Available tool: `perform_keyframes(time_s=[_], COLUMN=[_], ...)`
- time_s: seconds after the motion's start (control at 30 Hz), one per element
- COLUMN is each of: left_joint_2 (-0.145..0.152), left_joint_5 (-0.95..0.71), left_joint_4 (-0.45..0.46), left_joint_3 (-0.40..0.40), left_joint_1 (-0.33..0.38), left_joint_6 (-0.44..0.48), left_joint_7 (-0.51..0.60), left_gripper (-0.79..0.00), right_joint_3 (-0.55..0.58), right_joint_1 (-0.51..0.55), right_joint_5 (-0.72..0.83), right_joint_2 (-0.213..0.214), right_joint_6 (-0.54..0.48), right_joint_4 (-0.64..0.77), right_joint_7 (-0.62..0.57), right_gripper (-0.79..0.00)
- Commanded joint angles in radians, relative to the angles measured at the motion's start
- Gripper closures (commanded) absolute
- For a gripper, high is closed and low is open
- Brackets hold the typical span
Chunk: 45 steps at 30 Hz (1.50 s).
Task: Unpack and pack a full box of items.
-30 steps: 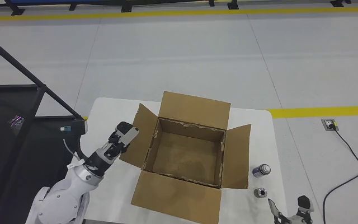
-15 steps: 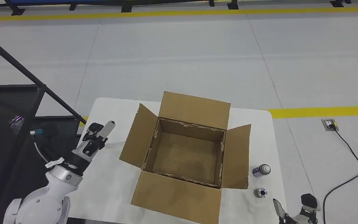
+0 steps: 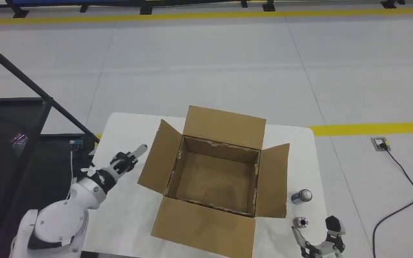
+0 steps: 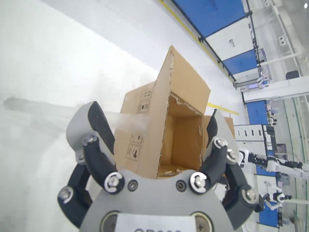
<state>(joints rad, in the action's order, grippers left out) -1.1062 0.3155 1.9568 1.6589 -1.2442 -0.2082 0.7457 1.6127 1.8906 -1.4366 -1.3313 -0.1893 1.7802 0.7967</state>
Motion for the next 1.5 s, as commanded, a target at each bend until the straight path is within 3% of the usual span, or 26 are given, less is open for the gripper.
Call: perform_keyframes(time_s=[0.0,0.03,0.07,0.17,0.2,0.23,0.3,0.43,0.5,0.63,0.67,0.7,1.4,1.43,1.47], left_joint_2=[0.003,0.004,0.005,0.006,0.005,0.006,0.008,0.009,0.01,0.011,0.012,0.012,0.032,0.032,0.033], left_joint_5=[0.013,0.014,0.018,0.028,0.028,0.028,0.049,0.062,0.063,0.064,0.062,0.058,0.04,0.036,0.033], left_joint_4=[-0.028,-0.041,-0.051,-0.073,-0.079,-0.082,-0.087,-0.093,-0.095,-0.087,-0.084,-0.08,0.041,0.04,0.04], left_joint_3=[-0.014,-0.023,-0.033,-0.061,-0.07,-0.081,-0.096,-0.119,-0.124,-0.126,-0.123,-0.119,0.03,0.037,0.043], left_joint_1=[0.019,0.03,0.04,0.065,0.07,0.076,0.085,0.097,0.1,0.091,0.086,0.081,-0.112,-0.118,-0.122], left_joint_6=[0.007,0.008,0.009,0.008,0.005,0.005,0.005,-0.002,-0.012,-0.021,-0.021,-0.021,0.029,0.031,0.031], left_joint_7=[0.038,0.049,0.056,0.068,0.068,0.081,0.094,0.1,0.098,0.084,0.082,0.079,0.037,0.036,0.035], left_gripper=[-0.785,-0.785,-0.668,-0.557,-0.573,-0.539,-0.388,-0.351,-0.197,-0.142,-0.049,-0.006,0.0,-0.012,-0.286], right_joint_3=[-0.002,-0.001,-0.001,0.005,0.006,0.007,0.007,0.003,0.0,-0.007,-0.008,-0.009,-0.034,-0.033,-0.032], right_joint_1=[-0.006,-0.01,-0.014,-0.029,-0.034,-0.039,-0.051,-0.071,-0.076,-0.084,-0.088,-0.091,-0.079,-0.075,-0.071], right_joint_5=[-0.002,-0.005,-0.004,0.003,0.005,0.01,0.015,0.014,0.01,-0.004,-0.005,-0.003,-0.121,-0.13,-0.141], right_joint_2=[0.001,0.001,0.002,0.004,0.004,0.005,0.006,0.007,0.008,0.01,0.01,0.011,0.024,0.025,0.026], right_joint_6=[-0.005,-0.007,-0.009,-0.017,-0.02,-0.024,-0.033,-0.045,-0.047,-0.05,-0.051,-0.053,-0.057,-0.053,-0.047], right_joint_4=[-0.01,-0.017,-0.024,-0.049,-0.057,-0.065,-0.08,-0.101,-0.106,-0.109,-0.11,-0.111,-0.033,-0.028,-0.022], right_joint_7=[0.0,-0.001,-0.003,-0.013,-0.016,-0.018,-0.025,-0.036,-0.04,-0.057,-0.063,-0.069,-0.138,-0.14,-0.142], right_gripper=[-0.785,-0.785,-0.785,-0.785,-0.785,-0.785,-0.785,-0.785,-0.785,-0.785,-0.785,-0.785,-0.785,-0.785,-0.785])
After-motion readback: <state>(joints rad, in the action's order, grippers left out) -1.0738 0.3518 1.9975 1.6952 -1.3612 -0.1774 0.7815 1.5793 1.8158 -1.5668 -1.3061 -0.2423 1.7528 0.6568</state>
